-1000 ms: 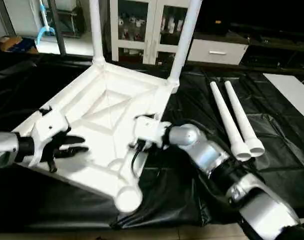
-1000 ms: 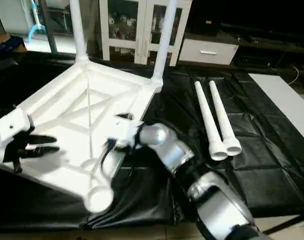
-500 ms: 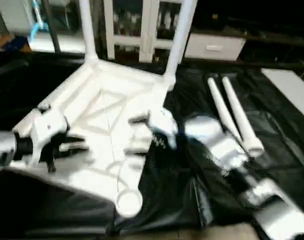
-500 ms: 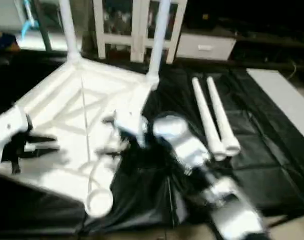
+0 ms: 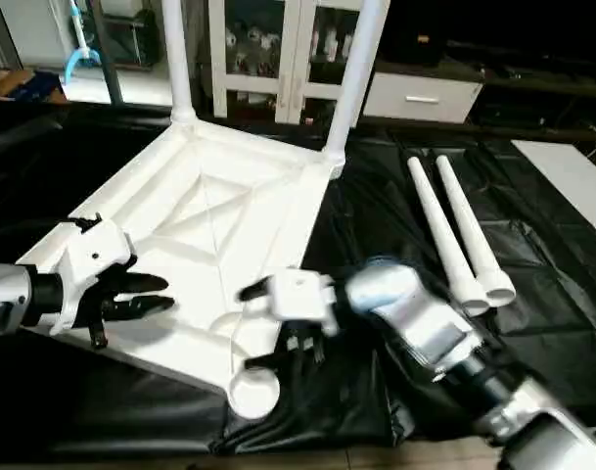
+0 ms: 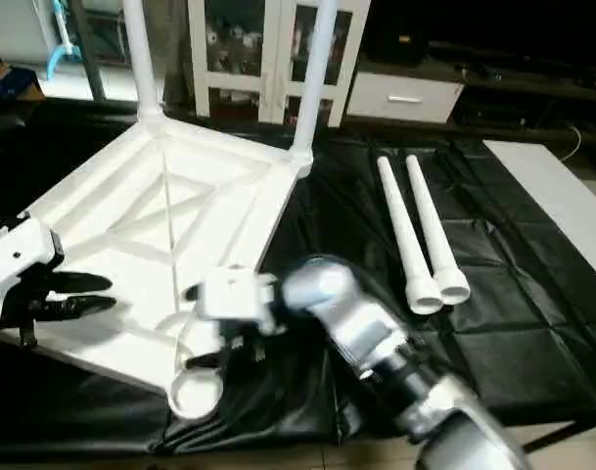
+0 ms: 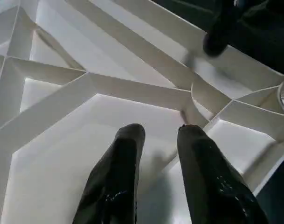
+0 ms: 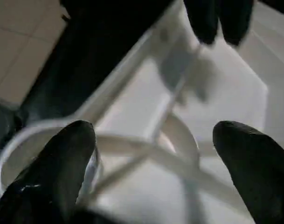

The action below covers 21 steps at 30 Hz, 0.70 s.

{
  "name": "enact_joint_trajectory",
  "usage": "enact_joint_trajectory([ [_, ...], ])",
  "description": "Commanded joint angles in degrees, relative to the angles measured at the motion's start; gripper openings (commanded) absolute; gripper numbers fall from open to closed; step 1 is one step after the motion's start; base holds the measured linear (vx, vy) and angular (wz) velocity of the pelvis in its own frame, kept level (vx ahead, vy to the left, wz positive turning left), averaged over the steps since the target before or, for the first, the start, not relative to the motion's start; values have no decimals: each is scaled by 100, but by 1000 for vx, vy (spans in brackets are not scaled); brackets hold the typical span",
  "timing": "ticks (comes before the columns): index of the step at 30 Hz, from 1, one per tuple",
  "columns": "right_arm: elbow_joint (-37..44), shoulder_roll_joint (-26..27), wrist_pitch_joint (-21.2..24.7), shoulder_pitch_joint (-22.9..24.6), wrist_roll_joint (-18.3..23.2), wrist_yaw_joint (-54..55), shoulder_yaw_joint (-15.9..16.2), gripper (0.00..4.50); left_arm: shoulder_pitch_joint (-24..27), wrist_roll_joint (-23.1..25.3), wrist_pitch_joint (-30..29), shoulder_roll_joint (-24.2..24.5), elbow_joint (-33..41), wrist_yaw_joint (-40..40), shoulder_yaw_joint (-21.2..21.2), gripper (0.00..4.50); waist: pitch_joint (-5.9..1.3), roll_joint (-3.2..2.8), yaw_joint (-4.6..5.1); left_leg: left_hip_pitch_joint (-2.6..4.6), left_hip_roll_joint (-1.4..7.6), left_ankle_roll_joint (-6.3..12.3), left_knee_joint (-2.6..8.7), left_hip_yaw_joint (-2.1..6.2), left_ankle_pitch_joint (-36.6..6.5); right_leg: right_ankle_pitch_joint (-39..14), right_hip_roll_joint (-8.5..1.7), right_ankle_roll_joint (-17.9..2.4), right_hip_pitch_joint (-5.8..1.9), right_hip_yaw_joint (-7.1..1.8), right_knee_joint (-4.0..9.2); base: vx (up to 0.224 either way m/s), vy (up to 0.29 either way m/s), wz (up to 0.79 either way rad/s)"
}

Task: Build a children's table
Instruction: Rotate table base

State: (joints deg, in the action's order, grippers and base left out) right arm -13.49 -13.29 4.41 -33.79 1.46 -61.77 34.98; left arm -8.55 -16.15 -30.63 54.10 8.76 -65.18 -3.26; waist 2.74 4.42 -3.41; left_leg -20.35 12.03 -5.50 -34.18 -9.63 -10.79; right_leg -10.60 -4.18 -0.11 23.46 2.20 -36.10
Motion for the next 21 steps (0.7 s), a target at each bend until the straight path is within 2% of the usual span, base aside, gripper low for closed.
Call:
enact_joint_trajectory([
  [1, 35, 18, 2, -6, -189, 24, 58, 450, 10, -48, -23, 85, 122, -31, 80, 146, -259, -223, 15, 92, 92, -325, 515, 20, -2176, -1639, -227, -948, -123, -215, 422, 0, 0, 0],
  [3, -207, 107, -198, -95, -584, 232, 272, 450, 38, -83, -44, 103, 175, -60, 85, 146, -266, -225, 21, 72, 88, -366, 522, 22, -2081, -1514, -233, -955, -138, -212, 407, 0, 0, 0],
  [6, -371, 150, -262, -163, -745, 380, 366, 450, 39, -114, -83, 110, 213, -77, 84, 146, -267, -224, 26, 79, 84, -393, 518, 14, -2053, -1447, -236, -981, -138, -214, 402, 0, 0, 0],
  [7, -509, 160, -341, -239, -915, 456, 472, 450, 45, -135, -116, 121, 246, -101, 80, 146, -264, -212, 28, 74, 83, -386, 517, 16, -2077, -1475, -229, -962, -149, -214, 398, 0, 0, 0],
  [8, -512, 161, -343, -241, -919, 457, 474, 450, 45, -135, -117, 121, 246, -101, 80, 146, -256, -228, 37, 72, 84, -387, 525, 21, -2137, -1550, -233, -957, -141, -216, 403, 0, 0, 0],
  [9, -548, 161, -362, -262, -973, 468, 497, 450, 43, -135, -123, 121, 252, -107, 82, 146, -247, -216, 41, 75, 85, -390, 524, 21, -2180, -1643, -235, -928, -139, -218, 416, 0, 0, 0],
  [14, -899, 21, -608, -428, -1466, 656, 575, 450, 80, -197, -173, 144, 352, -172, 70, 146, -223, -241, 43, 98, 86, -425, 529, 32, -2441, -2015, -236, -845, -101, -226, 453, 0, 0, 0],
  [17, -1060, -39, -685, -517, -1556, 775, 537, 450, 54, -222, -147, 133, 365, -206, 87, 146, -207, -244, 31, 137, 80, -435, 529, 38, -2703, -2339, -231, -778, -70, -228, 498, 0, 0, 0],
  [21, -1288, -201, -877, -583, -1708, 872, 526, 450, 17, -203, -95, 132, 358, -194, 107, 146, -204, -246, 23, 154, 78, -442, 534, 63, -2924, -2584, -232, -691, -58, -218, 529, 0, 0, 0],
])
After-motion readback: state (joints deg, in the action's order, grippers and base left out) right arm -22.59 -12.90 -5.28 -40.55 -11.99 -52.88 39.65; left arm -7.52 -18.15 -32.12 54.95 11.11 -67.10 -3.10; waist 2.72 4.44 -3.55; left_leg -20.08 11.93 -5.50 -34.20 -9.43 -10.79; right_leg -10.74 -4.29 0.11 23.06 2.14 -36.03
